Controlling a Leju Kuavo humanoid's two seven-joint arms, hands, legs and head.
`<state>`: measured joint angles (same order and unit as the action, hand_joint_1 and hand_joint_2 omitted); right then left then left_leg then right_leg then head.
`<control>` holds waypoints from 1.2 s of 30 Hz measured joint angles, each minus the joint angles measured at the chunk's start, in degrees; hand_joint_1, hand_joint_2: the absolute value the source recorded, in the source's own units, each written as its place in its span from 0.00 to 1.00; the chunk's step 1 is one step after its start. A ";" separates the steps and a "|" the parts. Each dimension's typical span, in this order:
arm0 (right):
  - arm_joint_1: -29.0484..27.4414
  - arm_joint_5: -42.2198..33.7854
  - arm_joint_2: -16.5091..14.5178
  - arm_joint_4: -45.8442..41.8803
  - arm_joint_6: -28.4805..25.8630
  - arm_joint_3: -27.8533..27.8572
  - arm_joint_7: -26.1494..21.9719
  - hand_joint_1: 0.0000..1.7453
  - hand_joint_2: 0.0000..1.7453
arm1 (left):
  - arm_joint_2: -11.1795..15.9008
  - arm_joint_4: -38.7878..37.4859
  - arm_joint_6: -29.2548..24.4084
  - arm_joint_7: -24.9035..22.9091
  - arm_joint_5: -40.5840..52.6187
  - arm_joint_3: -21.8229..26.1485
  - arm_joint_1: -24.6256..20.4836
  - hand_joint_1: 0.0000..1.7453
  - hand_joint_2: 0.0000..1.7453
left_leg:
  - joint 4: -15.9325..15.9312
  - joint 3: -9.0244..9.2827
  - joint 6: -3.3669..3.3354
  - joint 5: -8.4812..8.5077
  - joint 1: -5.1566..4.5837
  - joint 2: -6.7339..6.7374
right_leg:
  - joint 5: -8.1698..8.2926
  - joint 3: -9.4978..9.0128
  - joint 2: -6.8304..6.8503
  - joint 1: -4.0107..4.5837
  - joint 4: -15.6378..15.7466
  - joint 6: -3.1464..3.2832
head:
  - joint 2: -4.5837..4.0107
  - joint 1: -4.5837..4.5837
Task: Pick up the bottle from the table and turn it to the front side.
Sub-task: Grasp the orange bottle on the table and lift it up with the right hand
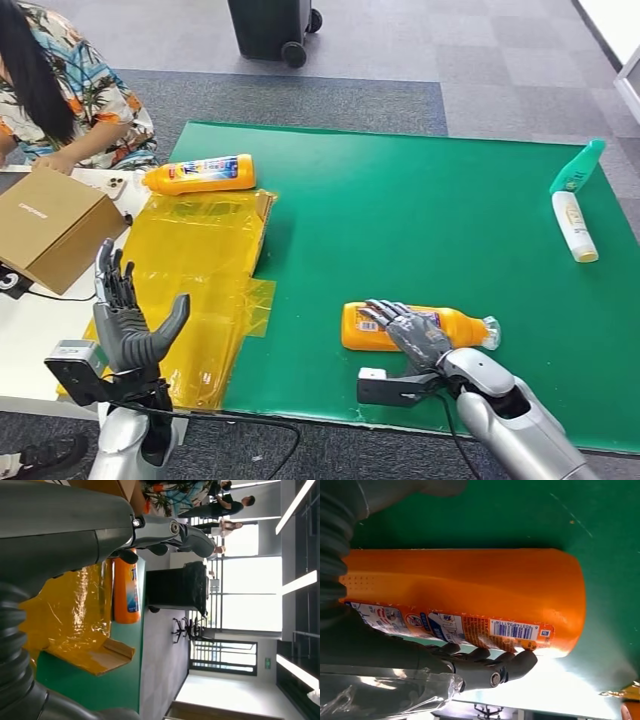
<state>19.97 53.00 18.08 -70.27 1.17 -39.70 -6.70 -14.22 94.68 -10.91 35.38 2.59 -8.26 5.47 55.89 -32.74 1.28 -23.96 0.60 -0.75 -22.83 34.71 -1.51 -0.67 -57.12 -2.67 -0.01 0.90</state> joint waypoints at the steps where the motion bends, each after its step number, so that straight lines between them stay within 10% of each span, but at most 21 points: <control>1: -0.07 -0.97 0.94 -0.54 0.37 -0.18 -0.04 0.00 1.00 | 0.05 -0.16 0.00 0.16 -0.14 0.00 -0.04 0.00 1.00 | 0.00 -0.01 -0.03 -0.02 -0.02 -0.01 | -0.02 0.00 0.01 -0.02 0.00 -0.03 | -0.01 0.00; 11: 0.64 2.70 4.09 -1.72 -1.67 -1.61 6.00 0.00 1.00 | 0.30 -0.86 -0.80 0.38 -0.20 0.00 -0.36 0.00 1.00 | 0.00 -0.05 -0.13 -0.12 -0.03 0.00 | -0.09 -0.01 0.00 -0.03 0.00 -0.07 | -0.01 0.00; 30: 1.99 22.36 -1.63 5.21 -8.72 -1.98 14.49 0.01 1.00 | 0.11 -0.54 -1.27 0.03 0.96 0.00 0.72 0.00 1.00 | 0.00 -0.04 -0.11 -0.11 -0.03 0.01 | -0.09 -0.02 0.00 -0.02 0.00 -0.04 | 0.00 0.01; 34: 2.04 24.38 -2.28 6.13 -8.69 -1.46 15.53 0.99 1.00 | 0.10 -0.20 -1.31 0.01 1.01 0.02 0.91 0.00 1.00 | 0.00 -0.02 -0.11 -0.09 -0.03 0.01 | -0.06 -0.03 0.00 -0.02 0.00 -0.03 | -0.01 -0.01; 36: 2.04 24.85 -2.52 6.58 -8.62 -1.16 15.51 1.00 1.00 | 0.10 -0.13 -1.31 -0.04 1.02 0.02 0.94 0.00 1.00 | 0.00 -0.02 -0.12 -0.09 -0.03 0.01 | -0.06 -0.03 0.00 -0.02 0.00 -0.03 | 0.00 -0.01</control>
<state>22.00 77.86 15.56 -63.69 -7.45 -40.87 8.81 -14.12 94.55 -12.21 35.34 3.61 -8.24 6.41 55.89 -32.76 1.17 -24.04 0.57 -0.74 -22.89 34.68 -1.51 -0.69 -57.12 -2.70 -0.01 0.90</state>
